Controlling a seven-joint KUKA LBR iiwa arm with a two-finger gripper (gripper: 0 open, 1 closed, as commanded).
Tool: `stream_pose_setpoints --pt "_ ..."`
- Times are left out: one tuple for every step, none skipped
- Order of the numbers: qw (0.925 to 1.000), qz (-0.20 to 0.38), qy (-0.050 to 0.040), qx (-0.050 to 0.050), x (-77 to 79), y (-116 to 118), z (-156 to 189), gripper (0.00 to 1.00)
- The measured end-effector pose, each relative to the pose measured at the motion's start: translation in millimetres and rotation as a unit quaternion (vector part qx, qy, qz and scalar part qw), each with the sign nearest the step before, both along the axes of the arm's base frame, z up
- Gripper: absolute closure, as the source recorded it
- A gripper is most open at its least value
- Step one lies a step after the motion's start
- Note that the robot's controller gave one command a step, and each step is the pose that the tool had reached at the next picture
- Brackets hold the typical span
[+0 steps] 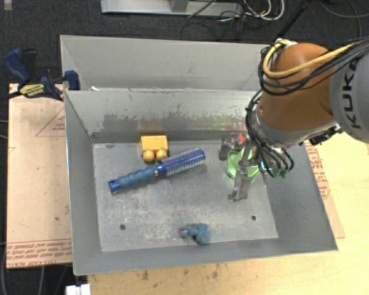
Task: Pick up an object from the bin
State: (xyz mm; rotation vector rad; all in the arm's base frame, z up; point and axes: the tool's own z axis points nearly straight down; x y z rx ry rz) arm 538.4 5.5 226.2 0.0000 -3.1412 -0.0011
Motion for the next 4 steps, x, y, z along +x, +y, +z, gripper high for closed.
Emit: stream_pose_setpoints --pt "0.9996 0.03 0.0 0.001 71.6 45.8 -85.7 0.0" --pt "0.9984 0.057 0.001 0.0 97.8 42.5 -160.7 0.0" --pt "0.9984 0.057 -0.0008 0.0 98.9 42.4 -156.9 1.0" --pt "0.9965 0.083 -0.0058 -0.001 101.3 35.8 5.6 1.0"
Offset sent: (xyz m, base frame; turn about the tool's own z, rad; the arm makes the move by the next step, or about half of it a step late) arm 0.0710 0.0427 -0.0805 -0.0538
